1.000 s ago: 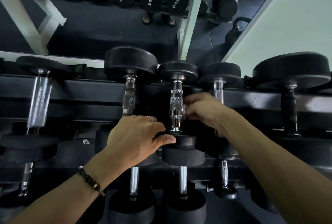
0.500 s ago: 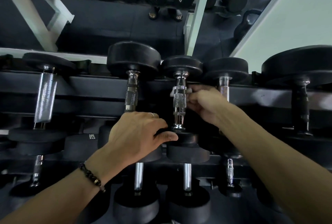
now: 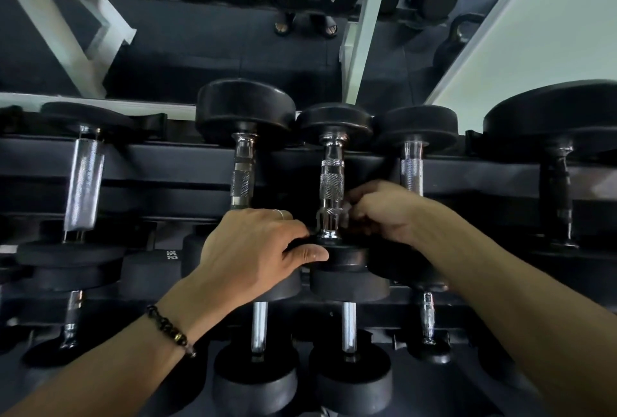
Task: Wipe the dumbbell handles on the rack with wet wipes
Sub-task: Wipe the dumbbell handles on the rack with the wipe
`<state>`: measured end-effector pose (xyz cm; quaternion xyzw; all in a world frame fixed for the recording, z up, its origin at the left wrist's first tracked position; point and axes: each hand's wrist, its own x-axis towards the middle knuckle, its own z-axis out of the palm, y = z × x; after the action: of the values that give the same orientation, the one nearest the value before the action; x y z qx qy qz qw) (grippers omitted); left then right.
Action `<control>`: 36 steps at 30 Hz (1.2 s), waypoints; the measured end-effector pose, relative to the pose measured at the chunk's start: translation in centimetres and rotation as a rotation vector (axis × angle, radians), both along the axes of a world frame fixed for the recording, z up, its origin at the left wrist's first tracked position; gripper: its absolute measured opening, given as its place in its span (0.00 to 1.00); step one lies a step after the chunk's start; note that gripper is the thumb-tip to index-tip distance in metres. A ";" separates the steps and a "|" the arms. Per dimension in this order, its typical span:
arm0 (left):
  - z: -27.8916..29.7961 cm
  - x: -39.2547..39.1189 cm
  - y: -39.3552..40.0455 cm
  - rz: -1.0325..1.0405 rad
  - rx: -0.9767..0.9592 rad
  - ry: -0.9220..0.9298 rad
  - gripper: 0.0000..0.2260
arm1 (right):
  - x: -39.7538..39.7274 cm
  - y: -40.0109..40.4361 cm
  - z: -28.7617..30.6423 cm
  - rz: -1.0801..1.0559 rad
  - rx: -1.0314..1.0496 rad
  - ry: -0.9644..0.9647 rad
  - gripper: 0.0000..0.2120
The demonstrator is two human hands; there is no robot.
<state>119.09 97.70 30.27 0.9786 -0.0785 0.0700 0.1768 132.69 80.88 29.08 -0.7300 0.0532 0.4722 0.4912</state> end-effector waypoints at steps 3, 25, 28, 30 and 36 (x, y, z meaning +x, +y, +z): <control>0.3 0.0 0.0 -0.006 0.003 0.004 0.29 | 1.4 1.2 0.5 -0.216 0.138 -0.025 0.17; 3.9 3.2 -0.2 0.249 -0.863 0.284 0.04 | -5.4 -0.4 5.1 -0.132 0.194 -0.603 0.12; 2.9 3.8 0.2 0.520 -0.725 0.115 0.05 | -6.7 -0.6 4.2 -0.197 0.066 -0.762 0.11; 2.5 4.9 -0.1 0.671 -0.725 0.035 0.06 | -7.4 -1.1 3.7 -0.191 0.018 -0.838 0.09; 0.6 9.3 -3.6 0.804 -0.889 -0.054 0.10 | -8.3 -1.6 2.4 0.194 -0.310 -1.038 0.21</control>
<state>128.42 94.15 30.82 0.7618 0.3303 0.1823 0.5266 124.43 79.29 31.43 -0.9324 -0.1947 0.0800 0.2938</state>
